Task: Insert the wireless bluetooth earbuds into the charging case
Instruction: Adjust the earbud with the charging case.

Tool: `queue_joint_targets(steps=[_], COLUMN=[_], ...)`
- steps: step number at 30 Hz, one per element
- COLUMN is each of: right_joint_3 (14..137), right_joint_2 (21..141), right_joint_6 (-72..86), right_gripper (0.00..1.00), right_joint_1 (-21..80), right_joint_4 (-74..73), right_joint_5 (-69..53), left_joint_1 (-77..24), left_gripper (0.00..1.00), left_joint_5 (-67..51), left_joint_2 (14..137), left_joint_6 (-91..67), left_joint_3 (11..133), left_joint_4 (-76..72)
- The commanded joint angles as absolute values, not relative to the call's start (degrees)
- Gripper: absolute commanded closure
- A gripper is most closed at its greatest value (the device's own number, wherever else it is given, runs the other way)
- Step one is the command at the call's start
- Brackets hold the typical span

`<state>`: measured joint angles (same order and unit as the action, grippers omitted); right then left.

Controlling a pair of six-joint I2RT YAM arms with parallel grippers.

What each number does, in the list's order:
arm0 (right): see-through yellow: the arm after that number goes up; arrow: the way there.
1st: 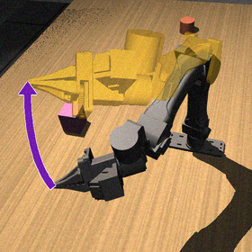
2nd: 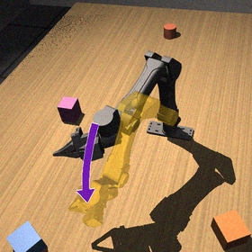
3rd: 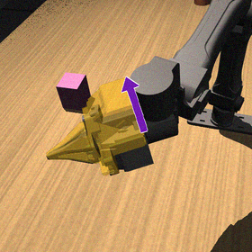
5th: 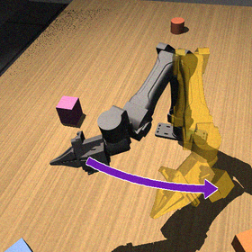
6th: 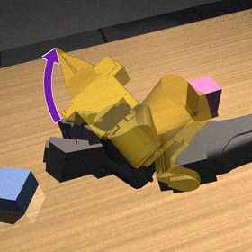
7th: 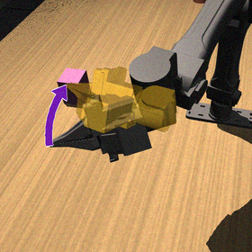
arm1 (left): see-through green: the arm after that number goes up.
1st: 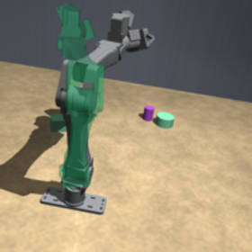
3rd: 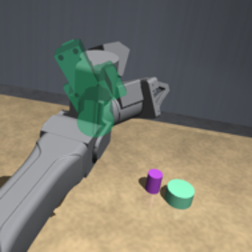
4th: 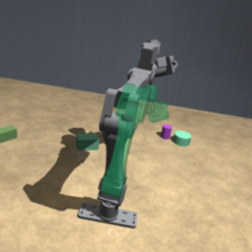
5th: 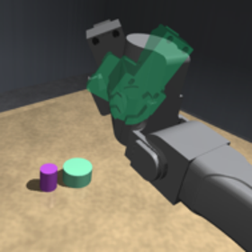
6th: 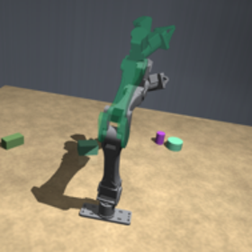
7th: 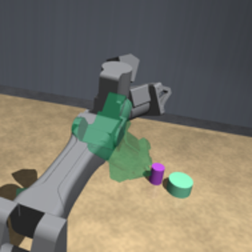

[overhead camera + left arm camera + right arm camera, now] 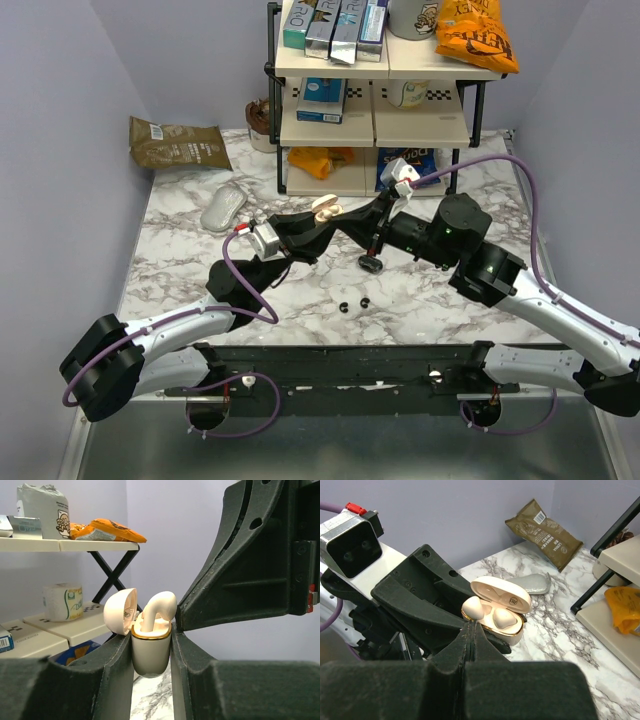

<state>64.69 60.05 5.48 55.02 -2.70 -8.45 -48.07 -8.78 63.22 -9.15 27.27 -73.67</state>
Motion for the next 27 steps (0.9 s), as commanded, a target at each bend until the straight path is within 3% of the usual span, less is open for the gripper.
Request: queue_joint_targets(steps=[1, 27], right_joint_3=[66.97, 69.53], right_joint_2=[60.64, 61.01], right_joint_6=[4.66, 3.78], right_gripper=[0.99, 0.99], right_joint_1=[55.02, 55.02], right_joint_4=[-3.08, -3.43], right_joint_5=[-9.14, -8.00], left_joint_1=[-48.08, -48.16], left_gripper=[1.00, 1.00], left_joint_5=[-9.49, -9.58], left_joint_2=[63.10, 63.72], left_joint_6=[-9.67, -10.28], left_joint_3=[28.04, 27.95], left_joint_4=[-75.50, -76.03])
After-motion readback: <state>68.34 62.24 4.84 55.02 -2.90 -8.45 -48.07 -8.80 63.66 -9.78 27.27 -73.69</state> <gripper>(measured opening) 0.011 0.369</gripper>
